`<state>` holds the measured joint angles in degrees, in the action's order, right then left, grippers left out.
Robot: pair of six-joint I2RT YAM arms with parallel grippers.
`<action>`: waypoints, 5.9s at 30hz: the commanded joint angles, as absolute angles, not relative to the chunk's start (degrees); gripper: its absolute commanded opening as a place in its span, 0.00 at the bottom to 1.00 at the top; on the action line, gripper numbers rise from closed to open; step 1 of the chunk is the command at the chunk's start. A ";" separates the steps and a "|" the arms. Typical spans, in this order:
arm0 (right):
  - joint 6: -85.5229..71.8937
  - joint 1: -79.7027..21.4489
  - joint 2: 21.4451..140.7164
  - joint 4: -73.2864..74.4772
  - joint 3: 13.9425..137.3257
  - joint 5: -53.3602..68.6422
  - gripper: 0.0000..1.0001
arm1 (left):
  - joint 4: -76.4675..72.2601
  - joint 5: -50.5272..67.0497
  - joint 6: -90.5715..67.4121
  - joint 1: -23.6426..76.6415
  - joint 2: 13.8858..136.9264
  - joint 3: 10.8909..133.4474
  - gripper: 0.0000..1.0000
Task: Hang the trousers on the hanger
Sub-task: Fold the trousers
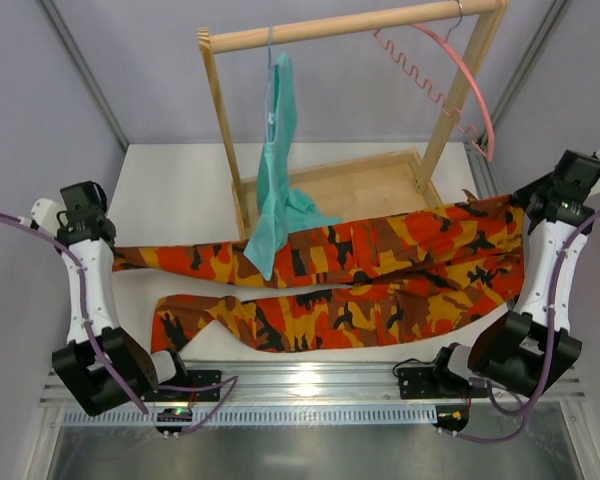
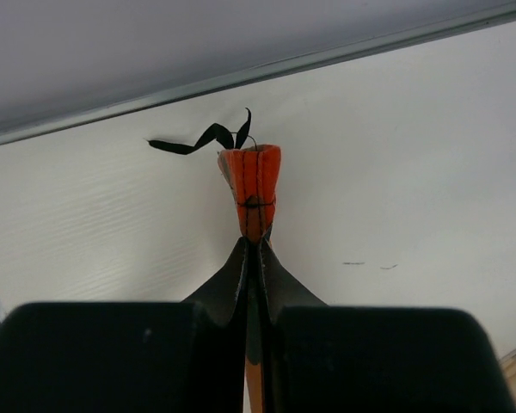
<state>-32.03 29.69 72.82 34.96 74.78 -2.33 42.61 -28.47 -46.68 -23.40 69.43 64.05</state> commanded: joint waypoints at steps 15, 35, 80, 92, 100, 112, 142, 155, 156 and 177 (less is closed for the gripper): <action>-32.87 24.09 89.63 10.55 80.06 -9.14 0.04 | 27.69 -29.71 -50.19 -24.17 86.30 71.45 0.00; -32.17 20.74 108.10 4.48 88.94 -6.77 0.03 | 14.94 -23.03 -48.96 -23.12 104.67 76.72 0.01; -38.32 16.35 77.96 40.08 56.86 -7.82 0.55 | 60.19 -21.89 -53.43 -13.36 55.73 51.42 0.78; -36.83 17.49 76.02 39.55 57.22 -7.20 0.55 | 68.03 -13.28 -67.49 -13.45 59.24 45.98 0.85; -36.74 17.49 76.11 39.99 57.40 -8.88 0.54 | 65.05 -14.94 -71.45 -13.36 59.59 42.63 0.80; -42.27 23.71 76.90 38.85 52.47 -8.79 0.54 | 55.81 -20.21 -68.82 -13.45 66.27 42.97 0.12; -45.44 32.17 87.11 28.46 47.81 -17.93 0.04 | 52.72 -35.85 -59.06 -13.45 66.44 54.40 0.00; -45.53 32.08 77.08 40.08 51.42 -25.39 0.04 | 47.73 -42.10 -48.26 -13.45 76.20 60.02 0.00; -45.61 32.08 76.56 40.34 51.42 -26.36 0.04 | 47.64 -42.10 -47.12 -13.36 76.90 61.51 0.00; -46.58 31.99 73.38 34.80 47.46 -19.25 0.04 | 60.03 -32.45 -53.61 -18.99 67.78 59.78 0.40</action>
<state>-46.48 31.94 74.26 36.80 47.13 -19.55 56.31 -35.00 -47.66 -18.90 73.12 62.30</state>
